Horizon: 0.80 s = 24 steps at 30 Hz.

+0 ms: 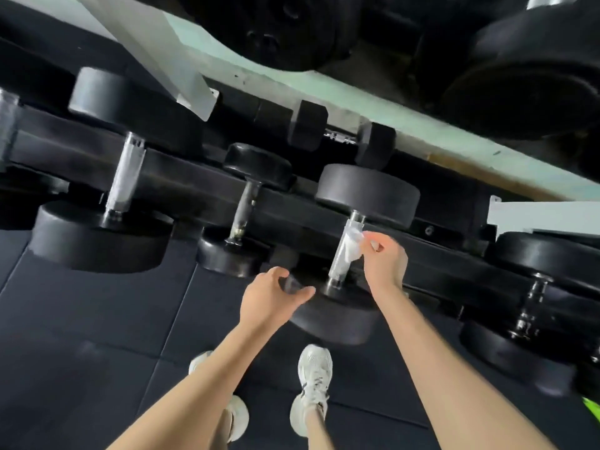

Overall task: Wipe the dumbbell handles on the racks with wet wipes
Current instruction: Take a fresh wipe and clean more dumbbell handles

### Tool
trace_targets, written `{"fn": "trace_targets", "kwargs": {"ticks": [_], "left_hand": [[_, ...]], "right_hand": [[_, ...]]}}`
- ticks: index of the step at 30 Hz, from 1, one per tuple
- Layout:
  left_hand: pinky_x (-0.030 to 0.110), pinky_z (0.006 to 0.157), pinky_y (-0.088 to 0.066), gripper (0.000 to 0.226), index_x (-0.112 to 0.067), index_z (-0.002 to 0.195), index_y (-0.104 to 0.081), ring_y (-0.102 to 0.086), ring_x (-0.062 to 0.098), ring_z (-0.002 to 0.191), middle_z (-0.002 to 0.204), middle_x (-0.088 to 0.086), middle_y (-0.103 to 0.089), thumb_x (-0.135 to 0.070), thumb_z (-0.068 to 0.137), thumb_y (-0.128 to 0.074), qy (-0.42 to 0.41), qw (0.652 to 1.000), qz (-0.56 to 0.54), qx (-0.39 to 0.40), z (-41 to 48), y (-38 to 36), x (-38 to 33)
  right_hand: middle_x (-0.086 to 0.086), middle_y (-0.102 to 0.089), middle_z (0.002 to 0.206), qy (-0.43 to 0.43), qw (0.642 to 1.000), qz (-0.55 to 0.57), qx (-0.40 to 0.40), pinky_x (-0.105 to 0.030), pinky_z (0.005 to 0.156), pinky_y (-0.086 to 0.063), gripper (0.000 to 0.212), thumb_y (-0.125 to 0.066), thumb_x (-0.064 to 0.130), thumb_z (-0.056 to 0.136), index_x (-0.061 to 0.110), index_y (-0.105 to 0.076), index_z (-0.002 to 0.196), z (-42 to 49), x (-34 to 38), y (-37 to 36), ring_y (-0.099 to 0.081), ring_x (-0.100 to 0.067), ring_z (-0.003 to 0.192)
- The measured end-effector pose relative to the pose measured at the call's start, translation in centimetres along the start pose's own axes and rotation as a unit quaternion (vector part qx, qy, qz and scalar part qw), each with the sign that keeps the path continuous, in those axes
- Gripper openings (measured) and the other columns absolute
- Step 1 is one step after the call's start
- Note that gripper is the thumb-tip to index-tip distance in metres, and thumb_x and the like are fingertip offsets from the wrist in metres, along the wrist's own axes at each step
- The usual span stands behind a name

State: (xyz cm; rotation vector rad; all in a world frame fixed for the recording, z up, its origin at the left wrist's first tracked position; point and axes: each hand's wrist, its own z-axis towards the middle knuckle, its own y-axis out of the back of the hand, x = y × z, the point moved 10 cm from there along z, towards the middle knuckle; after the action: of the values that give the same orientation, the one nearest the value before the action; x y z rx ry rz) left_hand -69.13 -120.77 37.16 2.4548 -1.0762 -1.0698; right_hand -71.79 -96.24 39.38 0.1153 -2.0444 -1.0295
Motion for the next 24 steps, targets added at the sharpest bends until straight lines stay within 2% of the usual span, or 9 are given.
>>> {"fn": "trace_targets", "kwargs": {"ticks": [4,8,11,13,15,17,20,22,24], "left_hand": [[0.024,0.094,-0.04,0.1,-0.014,0.143,-0.032,-0.047,0.017,0.126,0.137,-0.003,-0.049,-0.064,0.066,-0.07,0.048,0.997,0.007,0.066,1.5,-4.1,0.1],[0.019,0.079,-0.034,0.085,-0.013,0.133,-0.043,-0.052,0.015,0.118,0.128,-0.004,-0.056,-0.054,0.067,-0.076,0.049,0.998,-0.001,0.038,1.3,-4.5,-0.3],[0.018,0.079,-0.033,0.081,-0.017,0.132,-0.046,-0.053,0.014,0.117,0.127,-0.005,-0.057,-0.052,0.066,-0.078,0.048,0.999,-0.014,0.022,1.1,-4.3,-0.3],[0.018,0.082,-0.034,0.088,-0.015,0.136,-0.043,-0.051,0.015,0.121,0.132,-0.003,-0.055,-0.054,0.065,-0.077,0.046,0.999,-0.002,0.018,1.3,-4.2,-0.3],[0.022,0.09,-0.037,0.097,-0.015,0.141,-0.038,-0.047,0.017,0.126,0.137,-0.002,-0.051,-0.058,0.063,-0.076,0.05,0.998,0.012,0.02,1.5,-4.2,0.0],[0.026,0.095,-0.039,0.104,-0.015,0.144,-0.034,-0.045,0.017,0.128,0.14,-0.001,-0.048,-0.061,0.061,-0.076,0.055,0.998,0.015,0.023,1.6,-4.2,0.0],[0.024,0.086,-0.039,0.093,-0.015,0.136,-0.044,-0.05,0.017,0.123,0.132,-0.002,-0.055,-0.057,0.061,-0.078,0.058,0.998,0.003,0.015,1.6,-4.1,-0.1],[0.023,0.081,-0.037,0.086,-0.015,0.132,-0.049,-0.052,0.017,0.119,0.127,-0.003,-0.058,-0.053,0.062,-0.08,0.058,0.998,-0.009,0.01,1.6,-3.9,-0.2],[0.024,0.086,-0.038,0.094,-0.015,0.138,-0.043,-0.05,0.017,0.123,0.133,-0.003,-0.054,-0.055,0.061,-0.08,0.061,0.998,-0.009,0.012,1.4,-4.0,-0.2]], "right_hand": [[0.003,-0.065,0.085,-0.015,1.0,0.018,0.0,-0.025,0.075,-0.045,0.006,-0.068,0.012,0.078,0.011,-0.065,0.084,2.3,-2.0,-3.0,-0.059,-0.016,0.08],[-0.003,-0.064,0.092,-0.112,0.985,0.129,-0.007,-0.028,0.073,-0.05,0.023,-0.075,0.012,0.074,0.015,-0.056,0.085,3.1,-5.0,-4.1,-0.06,-0.015,0.078],[-0.003,-0.062,0.073,-0.172,0.982,0.069,0.048,-0.043,0.073,-0.056,0.023,-0.076,0.025,0.074,0.011,-0.058,0.069,1.6,-8.2,-5.2,-0.057,-0.021,0.067],[-0.005,-0.053,0.061,-0.167,0.983,0.005,0.075,-0.047,0.069,-0.055,0.04,-0.076,0.023,0.072,0.015,-0.043,0.052,1.0,-8.4,-5.0,-0.049,-0.023,0.06],[-0.009,-0.056,0.062,-0.161,0.981,-0.046,0.094,-0.041,0.063,-0.053,0.042,-0.077,0.021,0.07,0.015,-0.04,0.05,1.1,-7.6,-4.7,-0.052,-0.025,0.059],[-0.004,-0.048,0.058,-0.151,0.985,-0.015,0.078,-0.031,0.052,-0.039,0.047,-0.077,0.019,0.071,0.016,-0.036,0.05,1.8,-6.0,-4.2,-0.043,-0.021,0.055],[0.002,-0.043,0.062,-0.148,0.986,0.076,0.023,-0.019,0.044,-0.032,0.037,-0.077,0.018,0.075,0.013,-0.044,0.059,4.1,-3.0,-3.4,-0.039,-0.014,0.056],[0.001,-0.048,0.068,-0.16,0.981,0.106,0.01,-0.02,0.054,-0.038,0.027,-0.076,0.019,0.075,0.011,-0.052,0.067,4.4,-2.8,-3.6,-0.048,-0.016,0.065],[0.003,-0.036,0.058,-0.142,0.987,0.064,0.028,-0.027,0.055,-0.031,0.043,-0.074,0.018,0.073,0.015,-0.037,0.053,2.7,-4.0,-3.9,-0.037,-0.018,0.063]]}}
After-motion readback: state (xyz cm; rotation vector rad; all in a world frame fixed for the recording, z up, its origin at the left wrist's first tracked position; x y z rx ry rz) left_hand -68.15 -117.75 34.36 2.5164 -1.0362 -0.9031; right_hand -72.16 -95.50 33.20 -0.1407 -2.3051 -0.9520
